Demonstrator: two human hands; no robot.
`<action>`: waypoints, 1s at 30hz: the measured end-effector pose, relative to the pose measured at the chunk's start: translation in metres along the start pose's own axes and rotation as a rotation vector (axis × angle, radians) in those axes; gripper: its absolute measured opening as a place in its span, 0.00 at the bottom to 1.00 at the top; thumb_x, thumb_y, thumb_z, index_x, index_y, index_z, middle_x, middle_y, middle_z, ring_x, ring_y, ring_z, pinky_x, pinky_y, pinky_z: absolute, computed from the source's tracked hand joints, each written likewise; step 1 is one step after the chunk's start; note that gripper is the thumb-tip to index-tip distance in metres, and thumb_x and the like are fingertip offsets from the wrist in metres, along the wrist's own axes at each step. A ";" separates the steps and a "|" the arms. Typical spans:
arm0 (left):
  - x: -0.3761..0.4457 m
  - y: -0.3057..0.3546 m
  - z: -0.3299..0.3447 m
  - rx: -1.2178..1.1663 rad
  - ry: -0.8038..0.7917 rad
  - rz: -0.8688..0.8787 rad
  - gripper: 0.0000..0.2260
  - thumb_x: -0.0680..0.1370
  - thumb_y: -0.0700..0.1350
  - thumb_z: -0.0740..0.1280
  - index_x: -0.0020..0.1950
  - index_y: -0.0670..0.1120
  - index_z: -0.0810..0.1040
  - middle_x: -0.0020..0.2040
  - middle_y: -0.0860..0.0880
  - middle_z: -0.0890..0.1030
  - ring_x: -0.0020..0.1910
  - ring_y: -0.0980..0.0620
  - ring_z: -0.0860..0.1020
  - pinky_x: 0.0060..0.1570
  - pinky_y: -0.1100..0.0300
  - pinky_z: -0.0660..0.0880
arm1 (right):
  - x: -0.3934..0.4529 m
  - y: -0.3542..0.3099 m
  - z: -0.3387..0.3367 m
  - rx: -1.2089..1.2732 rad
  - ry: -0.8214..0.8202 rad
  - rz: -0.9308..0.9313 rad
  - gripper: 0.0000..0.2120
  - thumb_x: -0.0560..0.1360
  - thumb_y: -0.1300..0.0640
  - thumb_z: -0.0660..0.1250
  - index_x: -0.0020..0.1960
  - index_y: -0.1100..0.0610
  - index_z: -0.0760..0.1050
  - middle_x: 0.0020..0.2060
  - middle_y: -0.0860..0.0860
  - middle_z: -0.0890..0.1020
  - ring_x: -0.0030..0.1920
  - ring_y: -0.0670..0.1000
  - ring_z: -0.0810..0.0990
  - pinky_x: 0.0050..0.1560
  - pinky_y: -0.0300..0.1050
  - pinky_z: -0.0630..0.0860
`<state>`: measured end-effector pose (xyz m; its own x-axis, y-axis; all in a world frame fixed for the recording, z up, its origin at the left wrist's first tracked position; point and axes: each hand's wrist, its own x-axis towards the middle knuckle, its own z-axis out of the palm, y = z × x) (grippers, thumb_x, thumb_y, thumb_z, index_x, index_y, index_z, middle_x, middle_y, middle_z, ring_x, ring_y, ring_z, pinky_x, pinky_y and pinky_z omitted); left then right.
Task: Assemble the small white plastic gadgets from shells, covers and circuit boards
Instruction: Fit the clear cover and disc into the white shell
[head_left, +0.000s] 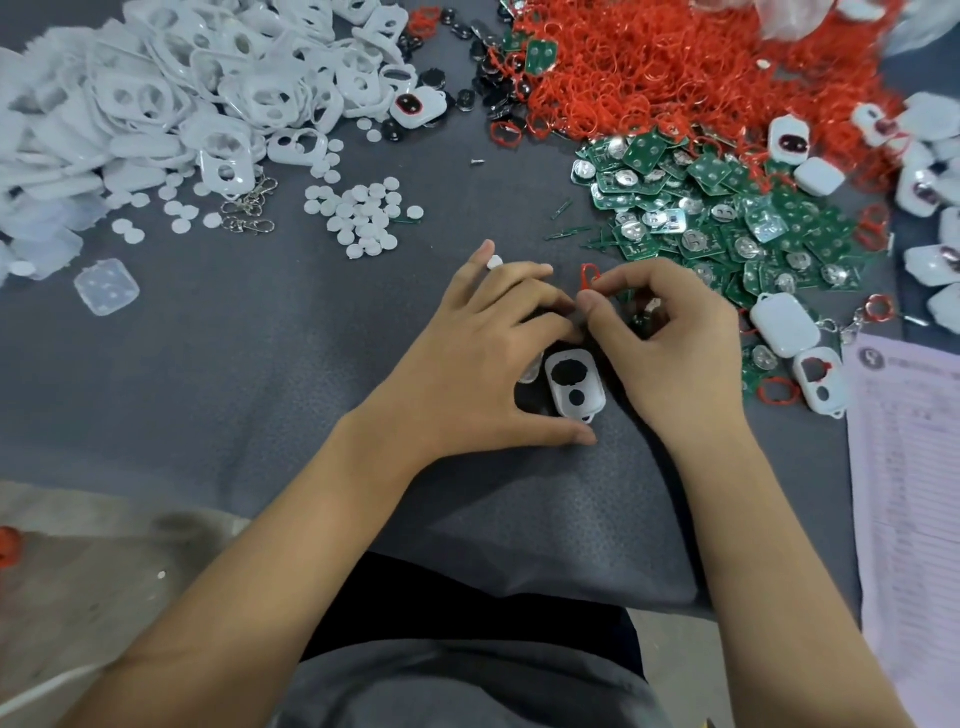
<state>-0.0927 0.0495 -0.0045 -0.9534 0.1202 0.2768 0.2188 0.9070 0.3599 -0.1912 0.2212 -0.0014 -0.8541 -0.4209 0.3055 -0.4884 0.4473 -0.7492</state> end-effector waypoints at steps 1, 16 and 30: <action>0.001 0.001 0.001 -0.012 0.017 0.003 0.34 0.71 0.73 0.70 0.64 0.48 0.82 0.65 0.51 0.79 0.78 0.48 0.67 0.80 0.38 0.52 | 0.000 0.000 0.000 0.022 0.020 0.016 0.04 0.77 0.51 0.74 0.50 0.47 0.80 0.42 0.38 0.81 0.42 0.43 0.78 0.44 0.33 0.70; 0.001 -0.017 -0.026 -1.660 0.604 -0.579 0.27 0.82 0.60 0.52 0.65 0.40 0.76 0.60 0.44 0.81 0.40 0.53 0.73 0.39 0.60 0.69 | -0.001 -0.003 0.000 0.122 0.044 0.061 0.10 0.78 0.57 0.74 0.59 0.51 0.80 0.45 0.38 0.83 0.41 0.38 0.78 0.44 0.27 0.69; -0.002 -0.018 -0.011 -1.299 0.500 -0.587 0.07 0.82 0.42 0.68 0.59 0.49 0.82 0.51 0.51 0.85 0.50 0.51 0.85 0.51 0.63 0.79 | -0.009 -0.015 0.007 0.118 -0.031 -0.079 0.12 0.77 0.59 0.75 0.60 0.53 0.83 0.49 0.44 0.84 0.46 0.46 0.81 0.48 0.34 0.74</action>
<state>-0.0928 0.0283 -0.0022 -0.8601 -0.5100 -0.0125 0.1240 -0.2328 0.9646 -0.1751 0.2128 0.0033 -0.8070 -0.4758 0.3497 -0.5280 0.3163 -0.7882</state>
